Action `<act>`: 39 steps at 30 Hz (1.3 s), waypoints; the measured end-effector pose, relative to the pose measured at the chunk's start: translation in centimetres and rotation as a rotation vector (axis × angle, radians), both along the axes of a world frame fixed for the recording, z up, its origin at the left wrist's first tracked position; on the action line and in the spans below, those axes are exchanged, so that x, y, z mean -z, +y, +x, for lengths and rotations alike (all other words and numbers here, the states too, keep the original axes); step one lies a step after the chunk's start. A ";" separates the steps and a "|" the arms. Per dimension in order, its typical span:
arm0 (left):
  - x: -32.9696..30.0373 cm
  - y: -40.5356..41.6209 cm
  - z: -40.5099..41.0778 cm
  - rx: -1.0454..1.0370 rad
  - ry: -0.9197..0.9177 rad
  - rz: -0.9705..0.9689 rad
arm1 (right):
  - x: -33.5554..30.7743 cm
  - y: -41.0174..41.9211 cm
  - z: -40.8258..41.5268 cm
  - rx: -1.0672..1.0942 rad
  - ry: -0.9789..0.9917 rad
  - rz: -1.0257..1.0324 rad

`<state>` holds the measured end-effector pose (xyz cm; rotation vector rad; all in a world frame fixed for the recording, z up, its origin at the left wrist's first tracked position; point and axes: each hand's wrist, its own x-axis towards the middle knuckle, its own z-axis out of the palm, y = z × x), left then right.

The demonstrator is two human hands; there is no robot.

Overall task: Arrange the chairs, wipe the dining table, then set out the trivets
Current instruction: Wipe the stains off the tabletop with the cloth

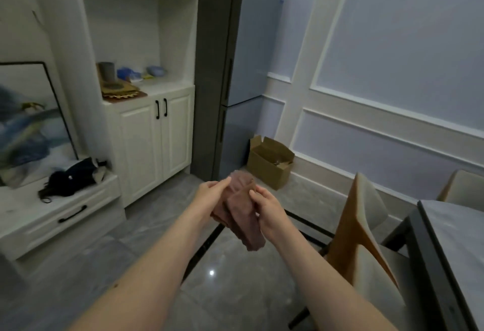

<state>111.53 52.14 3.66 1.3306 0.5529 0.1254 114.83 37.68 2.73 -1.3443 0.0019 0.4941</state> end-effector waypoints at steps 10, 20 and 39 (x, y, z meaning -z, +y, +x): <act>0.6 6.1 11.4 -0.011 -0.046 0.303 | 1.7 7.8 12.3 -0.132 0.080 -0.063; -1.0 12.4 26.1 -0.045 -0.077 0.494 | 1.8 12.9 28.3 -0.261 -0.039 -0.321; -0.7 35.1 53.9 -0.291 -0.073 0.184 | -2.8 32.8 57.3 -0.037 -0.317 -0.272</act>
